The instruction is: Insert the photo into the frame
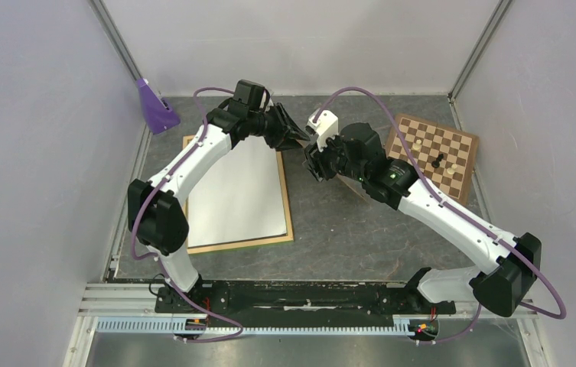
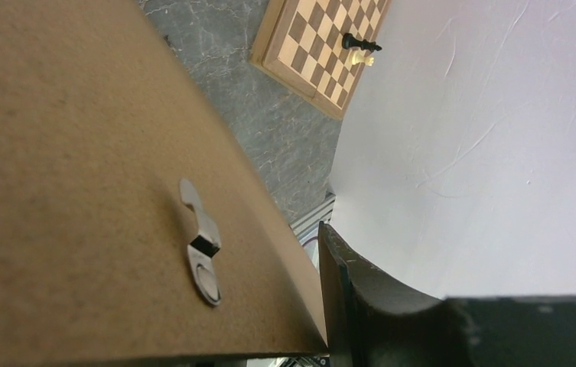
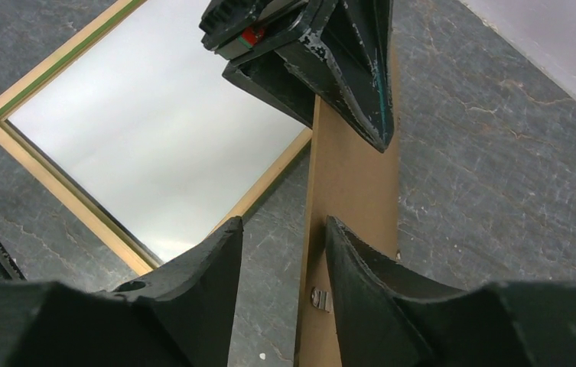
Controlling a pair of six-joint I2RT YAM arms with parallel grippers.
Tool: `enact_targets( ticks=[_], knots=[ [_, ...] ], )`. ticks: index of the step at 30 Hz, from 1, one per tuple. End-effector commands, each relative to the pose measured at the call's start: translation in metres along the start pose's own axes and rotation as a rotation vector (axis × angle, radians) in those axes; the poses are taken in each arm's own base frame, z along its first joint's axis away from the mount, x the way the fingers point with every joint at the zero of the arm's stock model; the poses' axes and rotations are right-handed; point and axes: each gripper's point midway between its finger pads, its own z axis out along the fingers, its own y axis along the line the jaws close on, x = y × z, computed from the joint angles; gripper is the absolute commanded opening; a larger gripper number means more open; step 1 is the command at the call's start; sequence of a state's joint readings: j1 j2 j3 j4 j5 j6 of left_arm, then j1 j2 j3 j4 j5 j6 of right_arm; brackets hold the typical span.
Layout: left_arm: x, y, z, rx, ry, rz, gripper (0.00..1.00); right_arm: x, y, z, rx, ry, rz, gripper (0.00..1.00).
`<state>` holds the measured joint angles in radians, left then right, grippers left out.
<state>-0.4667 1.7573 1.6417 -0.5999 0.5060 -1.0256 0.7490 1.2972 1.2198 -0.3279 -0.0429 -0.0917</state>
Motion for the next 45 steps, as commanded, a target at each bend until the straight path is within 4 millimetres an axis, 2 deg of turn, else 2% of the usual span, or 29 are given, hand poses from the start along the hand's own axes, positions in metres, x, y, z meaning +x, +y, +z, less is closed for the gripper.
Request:
enact_targets(
  ticks=[1, 9, 16, 21, 27, 30, 39, 45],
  knots=[
    [0.005, -0.041, -0.028, 0.14, -0.013, 0.05, 0.1, -0.008, 0.015, -0.002, -0.064, -0.023, 0.016, 0.5],
    [0.003, -0.028, -0.034, 0.125, -0.027, 0.047, 0.02, -0.037, 0.007, -0.018, -0.049, -0.087, 0.01, 0.68],
    [0.002, -0.026, -0.046, 0.126, -0.052, 0.152, 0.02, -0.055, -0.014, -0.036, -0.019, -0.146, 0.039, 0.71],
    [0.007, -0.01, -0.052, 0.081, -0.059, 0.223, 0.03, -0.056, -0.03, -0.047, 0.009, -0.171, 0.062, 0.72],
    [0.018, 0.02, -0.04, 0.03, -0.007, 0.236, 0.04, -0.044, -0.042, -0.05, 0.024, -0.166, 0.083, 0.72],
    [0.02, 0.028, -0.035, 0.016, 0.026, 0.279, 0.02, -0.033, -0.047, -0.049, 0.032, -0.152, 0.088, 0.72],
    [0.022, 0.043, -0.043, -0.011, 0.061, 0.404, 0.02, 0.001, -0.054, -0.044, 0.046, -0.112, 0.079, 0.72],
    [0.023, 0.045, -0.044, 0.053, 0.117, 0.418, 0.03, 0.008, -0.057, -0.042, 0.047, -0.106, 0.076, 0.72]
  ],
)
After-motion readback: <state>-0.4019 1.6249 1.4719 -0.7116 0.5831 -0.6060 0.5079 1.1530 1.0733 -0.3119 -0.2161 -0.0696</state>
